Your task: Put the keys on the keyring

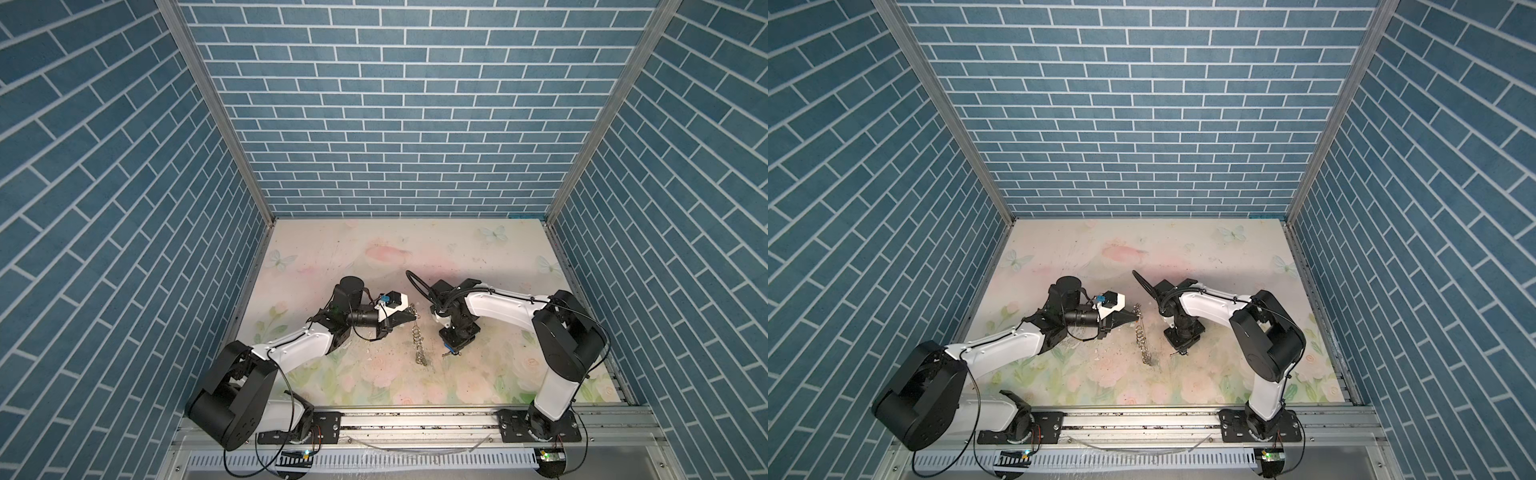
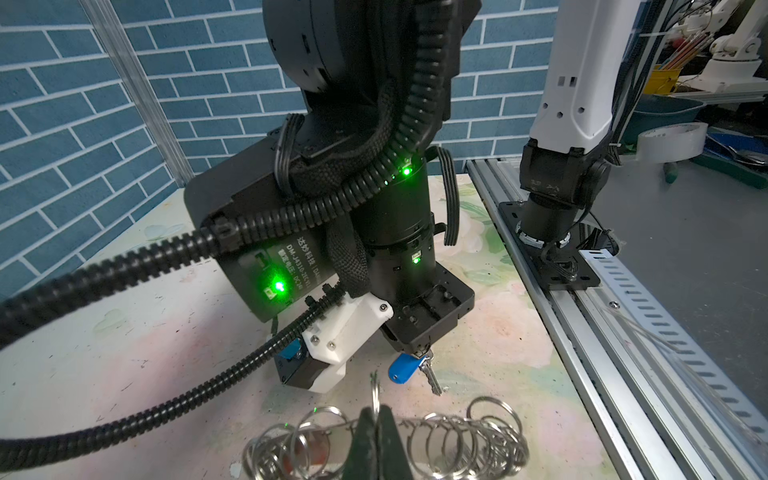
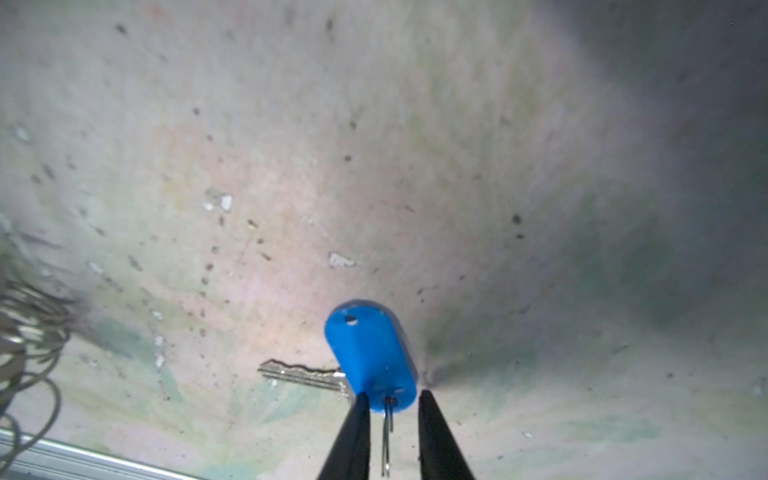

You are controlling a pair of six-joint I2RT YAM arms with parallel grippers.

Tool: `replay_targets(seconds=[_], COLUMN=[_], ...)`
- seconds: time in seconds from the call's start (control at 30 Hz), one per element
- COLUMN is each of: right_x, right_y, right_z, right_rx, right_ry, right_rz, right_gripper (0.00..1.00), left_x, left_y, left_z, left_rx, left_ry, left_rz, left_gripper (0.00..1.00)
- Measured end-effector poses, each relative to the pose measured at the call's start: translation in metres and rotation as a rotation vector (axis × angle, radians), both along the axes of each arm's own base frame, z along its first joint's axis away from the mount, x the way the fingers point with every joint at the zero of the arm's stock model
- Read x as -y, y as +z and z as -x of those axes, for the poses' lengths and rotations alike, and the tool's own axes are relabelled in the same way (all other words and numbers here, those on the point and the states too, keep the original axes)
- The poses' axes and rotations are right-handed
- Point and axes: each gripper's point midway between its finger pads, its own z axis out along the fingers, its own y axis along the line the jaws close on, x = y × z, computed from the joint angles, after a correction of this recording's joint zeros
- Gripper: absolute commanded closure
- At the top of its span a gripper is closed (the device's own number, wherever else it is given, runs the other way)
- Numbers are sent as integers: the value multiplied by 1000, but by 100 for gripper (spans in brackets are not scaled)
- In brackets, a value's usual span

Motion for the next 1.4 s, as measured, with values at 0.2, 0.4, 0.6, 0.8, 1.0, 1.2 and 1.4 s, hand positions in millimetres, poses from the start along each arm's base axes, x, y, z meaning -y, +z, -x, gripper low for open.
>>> replay_targets(seconds=[0.2,0.4,0.6,0.8,1.0,1.2,1.4], right_x=[-4,8,13,16,12,10,12], right_y=[22,28,24,12,9,5,1], right_z=[-3,14,27,27,19,15,16], right_rx=[92,179,279,341,385,395,388], right_ry=[-28,-95,-124,-165,-177,-178,-178], right_rz=[-100,-220,-323,-375,-382,-374,-356], right_gripper=[70,74,76,80,81,87,98], left_x=[0,0,0,0,0,0,0], left_y=[0,0,0,0,0,0,0], left_z=[0,0,0,0,0,0,0], left_rx=[1,0,0,0,0,0,0], left_ry=[1,2,1,0,0,0,0], left_rz=[0,-1,0,1,0,1,1], left_gripper=[100,100,100,100,100,100,100])
